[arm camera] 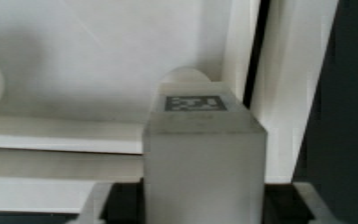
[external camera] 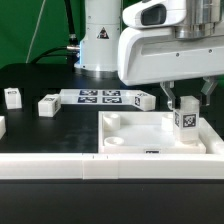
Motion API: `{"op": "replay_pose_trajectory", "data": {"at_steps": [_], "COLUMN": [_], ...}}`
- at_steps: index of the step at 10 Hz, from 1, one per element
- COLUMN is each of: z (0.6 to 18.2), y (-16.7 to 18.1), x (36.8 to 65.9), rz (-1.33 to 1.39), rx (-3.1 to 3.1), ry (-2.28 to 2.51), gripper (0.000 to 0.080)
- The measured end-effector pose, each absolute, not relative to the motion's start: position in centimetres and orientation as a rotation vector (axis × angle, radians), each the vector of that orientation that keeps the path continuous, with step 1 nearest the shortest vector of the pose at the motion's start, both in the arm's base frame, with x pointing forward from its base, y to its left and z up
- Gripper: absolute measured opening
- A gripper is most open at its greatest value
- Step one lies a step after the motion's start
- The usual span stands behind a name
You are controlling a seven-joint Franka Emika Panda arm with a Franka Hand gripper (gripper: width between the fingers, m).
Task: Assemble one leg
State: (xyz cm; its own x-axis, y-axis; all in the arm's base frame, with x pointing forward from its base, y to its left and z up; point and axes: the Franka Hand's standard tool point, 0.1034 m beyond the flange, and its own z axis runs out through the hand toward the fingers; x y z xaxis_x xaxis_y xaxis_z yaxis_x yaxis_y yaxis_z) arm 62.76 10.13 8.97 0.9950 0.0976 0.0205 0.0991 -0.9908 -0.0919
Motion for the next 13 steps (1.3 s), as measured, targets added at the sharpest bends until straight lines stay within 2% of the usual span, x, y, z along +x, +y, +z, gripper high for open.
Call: {"op": "replay_pose_trajectory", "data": {"at_steps": [7, 11, 13], "z": [8.75, 8.74, 8.73], "y": [11.08, 11.17, 11.15], "x": [62.88, 62.81, 62.85], "rz": [0.014, 0.037, 0.043], "rx": [-2.795, -2.586, -2.569], "ry": [1.169, 1.6, 1.616], "gripper": [0.0291, 0.0291, 0.0291]}}
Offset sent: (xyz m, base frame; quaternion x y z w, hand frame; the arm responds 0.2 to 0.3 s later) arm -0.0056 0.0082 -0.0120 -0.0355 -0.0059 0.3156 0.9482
